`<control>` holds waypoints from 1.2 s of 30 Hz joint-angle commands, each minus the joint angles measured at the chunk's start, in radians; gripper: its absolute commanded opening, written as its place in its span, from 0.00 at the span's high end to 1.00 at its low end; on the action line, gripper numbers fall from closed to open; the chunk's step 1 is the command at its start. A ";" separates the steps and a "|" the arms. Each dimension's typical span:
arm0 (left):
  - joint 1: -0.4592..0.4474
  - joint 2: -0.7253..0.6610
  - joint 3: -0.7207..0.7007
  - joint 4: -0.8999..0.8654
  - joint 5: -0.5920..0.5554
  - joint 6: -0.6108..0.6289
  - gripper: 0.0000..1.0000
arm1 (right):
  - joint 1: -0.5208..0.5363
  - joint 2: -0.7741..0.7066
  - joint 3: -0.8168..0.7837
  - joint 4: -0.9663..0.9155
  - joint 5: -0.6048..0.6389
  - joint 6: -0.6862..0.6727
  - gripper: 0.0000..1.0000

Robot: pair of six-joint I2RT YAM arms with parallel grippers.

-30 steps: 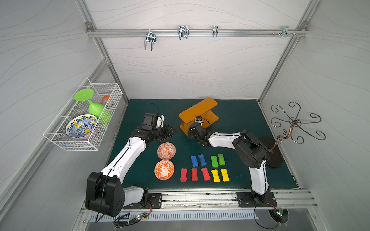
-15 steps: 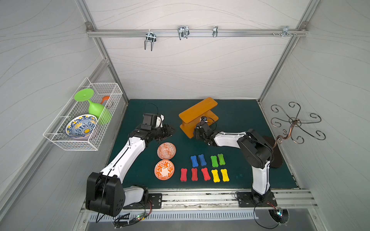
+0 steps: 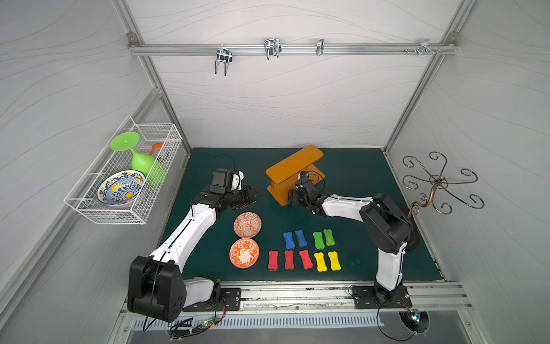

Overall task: Remove the whiteboard erasers from the shelf
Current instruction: Pick up the whiteboard eraser from the shelf.

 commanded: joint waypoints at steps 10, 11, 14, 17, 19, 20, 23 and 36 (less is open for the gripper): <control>0.006 0.001 -0.003 0.045 0.018 0.010 0.50 | 0.010 0.031 0.005 -0.031 -0.003 0.101 0.22; 0.006 -0.003 -0.004 0.044 0.015 0.012 0.50 | 0.018 0.041 0.023 -0.053 0.017 0.107 0.21; 0.006 -0.011 -0.008 0.042 0.009 0.015 0.50 | 0.028 0.074 0.064 -0.087 0.038 0.123 0.20; 0.006 -0.015 -0.010 0.040 0.008 0.015 0.50 | 0.029 0.092 0.080 -0.099 0.052 0.129 0.20; 0.006 -0.013 -0.008 0.040 0.008 0.015 0.50 | 0.028 0.108 0.100 -0.121 0.059 0.129 0.20; 0.006 -0.012 -0.008 0.039 0.009 0.016 0.50 | 0.027 0.118 0.110 -0.134 0.060 0.129 0.20; 0.006 -0.010 -0.006 0.040 0.013 0.015 0.50 | 0.028 0.140 0.133 -0.161 0.063 0.123 0.22; 0.010 -0.013 -0.007 0.037 0.007 0.015 0.50 | 0.001 0.102 0.061 -0.120 0.003 0.066 0.54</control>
